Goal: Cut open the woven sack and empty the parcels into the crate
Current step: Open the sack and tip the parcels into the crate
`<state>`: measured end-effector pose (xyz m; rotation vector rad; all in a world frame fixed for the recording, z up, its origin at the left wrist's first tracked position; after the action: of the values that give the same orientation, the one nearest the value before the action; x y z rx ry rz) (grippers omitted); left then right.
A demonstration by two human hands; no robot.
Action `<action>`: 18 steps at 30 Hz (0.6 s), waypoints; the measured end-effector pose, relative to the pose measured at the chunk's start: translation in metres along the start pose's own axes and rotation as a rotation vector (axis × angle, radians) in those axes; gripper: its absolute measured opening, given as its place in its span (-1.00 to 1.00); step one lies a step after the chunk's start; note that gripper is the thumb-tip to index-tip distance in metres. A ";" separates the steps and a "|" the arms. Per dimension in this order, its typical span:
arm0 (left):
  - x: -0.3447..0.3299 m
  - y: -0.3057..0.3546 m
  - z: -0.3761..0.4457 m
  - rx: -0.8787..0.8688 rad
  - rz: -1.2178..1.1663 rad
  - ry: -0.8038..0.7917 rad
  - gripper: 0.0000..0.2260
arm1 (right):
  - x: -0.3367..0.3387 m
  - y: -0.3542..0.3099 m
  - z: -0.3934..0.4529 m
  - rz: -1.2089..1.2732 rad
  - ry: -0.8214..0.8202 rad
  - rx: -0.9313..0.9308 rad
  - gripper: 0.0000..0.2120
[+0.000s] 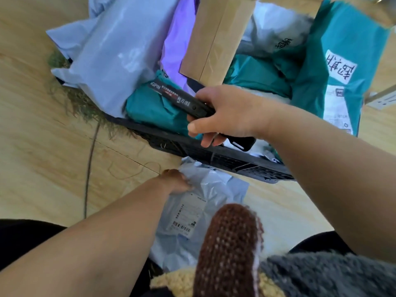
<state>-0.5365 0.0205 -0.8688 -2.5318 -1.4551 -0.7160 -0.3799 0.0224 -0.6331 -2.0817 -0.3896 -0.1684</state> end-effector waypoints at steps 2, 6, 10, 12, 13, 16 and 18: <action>0.007 0.007 -0.008 -0.040 -0.026 0.037 -0.59 | 0.002 0.001 0.000 0.004 0.007 0.006 -0.87; 0.038 0.027 -0.035 -0.144 -0.196 0.220 -0.78 | 0.005 0.002 0.002 0.010 0.008 0.014 -0.89; 0.080 0.046 -0.080 -0.214 -0.130 -0.044 -0.63 | 0.015 -0.006 0.000 -0.010 -0.024 0.048 -0.90; 0.101 0.055 -0.112 -0.276 -0.042 -0.181 -0.68 | 0.024 -0.012 -0.003 -0.021 -0.047 0.065 -0.90; 0.110 0.059 -0.128 -0.306 -0.023 -0.225 -0.70 | 0.029 -0.016 -0.005 -0.021 -0.053 0.074 -0.90; 0.145 0.069 -0.170 -0.429 -0.046 -0.132 -0.71 | 0.051 -0.034 -0.012 -0.038 0.012 0.117 -0.85; 0.180 0.081 -0.194 -0.528 -0.198 0.029 -0.72 | 0.068 -0.046 -0.020 -0.076 0.089 0.145 -0.95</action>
<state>-0.4575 0.0518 -0.6051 -2.7363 -1.7083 -1.3165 -0.3308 0.0410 -0.5664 -1.9113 -0.4149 -0.2692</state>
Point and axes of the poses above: each hand's wrist, its own z-axis towards the middle knuckle, its own x-axis out of the back of the hand, y = z × x, the point moved 7 cm from there along z, towards the middle knuckle, and after that the axes turned 1 degree about -x, right-handed, at the moved point
